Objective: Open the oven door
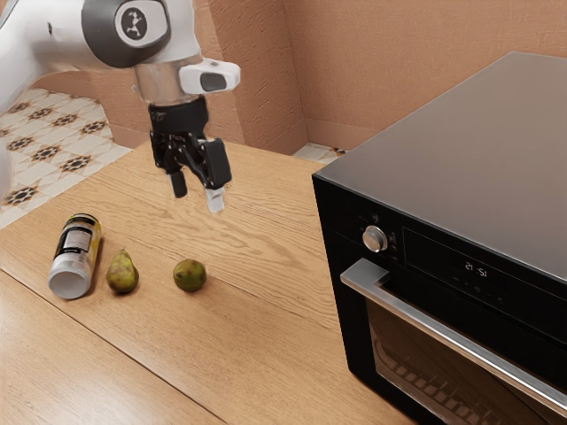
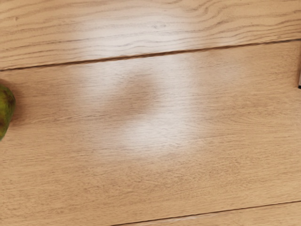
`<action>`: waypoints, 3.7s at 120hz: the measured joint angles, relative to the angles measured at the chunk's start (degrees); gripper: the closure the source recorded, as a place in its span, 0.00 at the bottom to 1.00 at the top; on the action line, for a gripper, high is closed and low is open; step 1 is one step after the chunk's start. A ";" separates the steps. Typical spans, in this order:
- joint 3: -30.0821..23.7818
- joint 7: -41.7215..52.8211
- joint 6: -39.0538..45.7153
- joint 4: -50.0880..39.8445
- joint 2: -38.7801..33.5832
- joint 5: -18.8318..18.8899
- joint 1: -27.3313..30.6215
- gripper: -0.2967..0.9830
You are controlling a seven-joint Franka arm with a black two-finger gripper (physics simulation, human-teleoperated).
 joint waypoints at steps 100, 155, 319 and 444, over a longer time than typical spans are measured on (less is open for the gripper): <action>-56.37 38.35 36.81 -29.41 -31.69 9.59 -14.01 0.23; -45.92 50.33 42.23 -19.00 -15.66 20.54 -14.25 0.23; -30.43 66.41 51.92 -47.97 -29.30 10.04 -12.92 0.23; 5.42 53.36 13.32 -10.27 -44.43 50.07 -71.39 0.23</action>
